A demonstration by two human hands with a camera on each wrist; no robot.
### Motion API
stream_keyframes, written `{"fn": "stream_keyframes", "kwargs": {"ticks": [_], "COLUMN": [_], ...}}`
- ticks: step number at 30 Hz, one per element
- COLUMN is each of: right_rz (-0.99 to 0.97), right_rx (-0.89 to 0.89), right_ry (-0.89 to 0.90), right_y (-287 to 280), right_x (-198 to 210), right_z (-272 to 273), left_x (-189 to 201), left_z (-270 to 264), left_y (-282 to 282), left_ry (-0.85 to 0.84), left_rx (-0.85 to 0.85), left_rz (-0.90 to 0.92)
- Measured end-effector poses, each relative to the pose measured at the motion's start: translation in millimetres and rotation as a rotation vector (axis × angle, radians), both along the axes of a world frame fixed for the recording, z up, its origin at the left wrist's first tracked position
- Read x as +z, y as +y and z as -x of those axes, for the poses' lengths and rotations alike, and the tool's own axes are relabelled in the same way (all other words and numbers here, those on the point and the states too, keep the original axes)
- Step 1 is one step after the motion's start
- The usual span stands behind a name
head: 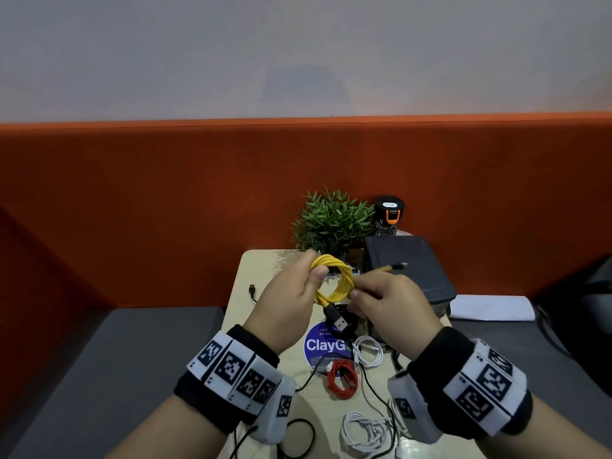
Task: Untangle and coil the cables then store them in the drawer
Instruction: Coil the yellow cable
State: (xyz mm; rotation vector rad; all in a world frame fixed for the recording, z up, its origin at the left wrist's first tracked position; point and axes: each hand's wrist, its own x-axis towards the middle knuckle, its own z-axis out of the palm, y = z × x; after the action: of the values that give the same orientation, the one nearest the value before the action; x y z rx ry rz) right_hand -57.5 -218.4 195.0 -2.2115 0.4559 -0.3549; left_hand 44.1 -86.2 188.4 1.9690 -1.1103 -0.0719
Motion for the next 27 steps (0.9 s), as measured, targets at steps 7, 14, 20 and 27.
{"fn": "stream_keyframes", "kwargs": {"ticks": [7,14,20,27], "right_rz": [-0.447,-0.529,-0.678,-0.938], "right_rx": [0.020,0.037,0.101,0.046], "right_ry": [-0.182,-0.142,-0.103,-0.173], "right_y": [6,6,3,15], "right_x": [-3,-4,-2,-14], "right_z": [-1,-2,-2,-8], "left_x": [0,5,1,0], "left_z": [-1,-1,-5,-1], "left_y": [-1,-2,-3,-3], "left_ry": [0.163,0.109,0.281,-0.022], "left_rx": [-0.046,-0.040,0.043,0.235], "left_rz": [-0.001,-0.043,0.154,0.281]}}
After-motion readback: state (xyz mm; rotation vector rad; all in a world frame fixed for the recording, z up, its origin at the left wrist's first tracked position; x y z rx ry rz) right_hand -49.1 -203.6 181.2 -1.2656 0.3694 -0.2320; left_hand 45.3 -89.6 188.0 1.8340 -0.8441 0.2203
